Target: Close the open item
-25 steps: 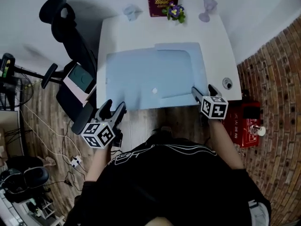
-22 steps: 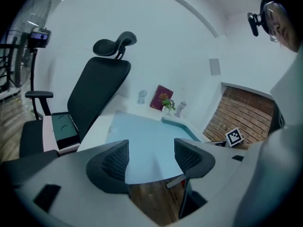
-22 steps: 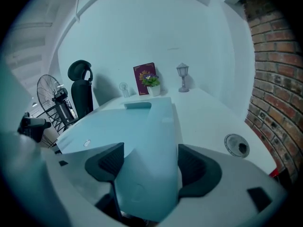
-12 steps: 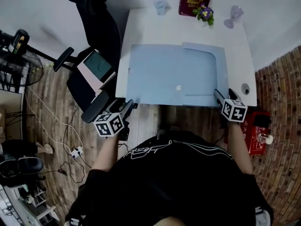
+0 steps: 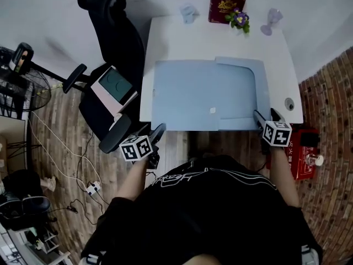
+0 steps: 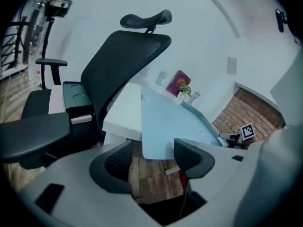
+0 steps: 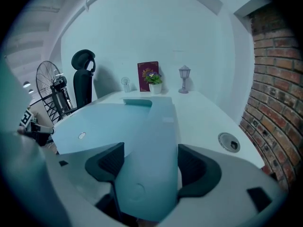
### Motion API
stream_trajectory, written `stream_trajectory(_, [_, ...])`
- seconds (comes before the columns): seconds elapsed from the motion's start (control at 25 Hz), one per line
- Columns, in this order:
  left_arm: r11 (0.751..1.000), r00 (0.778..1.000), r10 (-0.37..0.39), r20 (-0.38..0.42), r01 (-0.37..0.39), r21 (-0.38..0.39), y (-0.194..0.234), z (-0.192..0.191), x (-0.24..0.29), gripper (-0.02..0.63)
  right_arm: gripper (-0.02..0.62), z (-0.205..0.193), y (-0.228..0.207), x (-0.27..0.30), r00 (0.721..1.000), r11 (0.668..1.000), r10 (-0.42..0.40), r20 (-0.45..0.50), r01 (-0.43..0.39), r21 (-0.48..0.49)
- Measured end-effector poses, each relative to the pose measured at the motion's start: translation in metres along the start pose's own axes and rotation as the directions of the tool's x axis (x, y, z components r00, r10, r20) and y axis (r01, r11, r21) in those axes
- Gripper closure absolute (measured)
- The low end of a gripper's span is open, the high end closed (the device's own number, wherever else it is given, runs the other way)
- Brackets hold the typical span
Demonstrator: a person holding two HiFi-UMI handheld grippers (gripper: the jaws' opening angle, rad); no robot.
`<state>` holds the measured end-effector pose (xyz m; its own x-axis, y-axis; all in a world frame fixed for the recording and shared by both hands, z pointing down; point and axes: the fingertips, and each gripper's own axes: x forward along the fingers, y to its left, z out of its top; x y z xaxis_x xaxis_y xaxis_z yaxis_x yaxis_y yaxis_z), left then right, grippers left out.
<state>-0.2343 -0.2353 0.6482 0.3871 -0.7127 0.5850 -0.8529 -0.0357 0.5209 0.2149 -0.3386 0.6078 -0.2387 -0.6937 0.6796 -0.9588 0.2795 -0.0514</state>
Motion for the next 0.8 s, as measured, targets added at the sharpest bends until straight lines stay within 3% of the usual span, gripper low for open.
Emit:
stream_trajectory(0.2, [0.996,0.997,-0.079,-0.006,0.078,-0.038,-0.005,-0.003,0.003,0.379,0.242,-0.002,0.000,0.000,1.000,1.000,-0.020,-0.006,0.020,-0.014])
stream_trajectory(0.36, [0.993,0.996,-0.094,0.000,0.094,-0.065,-0.007,-0.002,0.003,0.416,0.242,-0.002,0.000,0.000,1.000,0.999,-0.028,-0.007,0.028,-0.014])
stream_trajectory(0.64, [0.998,0.998,-0.060,0.011,0.060,0.023,-0.018,0.009,-0.004,0.488,0.242,0.001,0.003,-0.003,1.000,1.000,0.008,0.022,-0.009,0.025])
stream_trajectory(0.8, [0.999,0.999,-0.012,0.033,0.011,0.040,-0.026,0.016,-0.009,0.511,0.219,0.013,0.002,-0.010,0.999,0.999,0.000,0.053,0.002,-0.044])
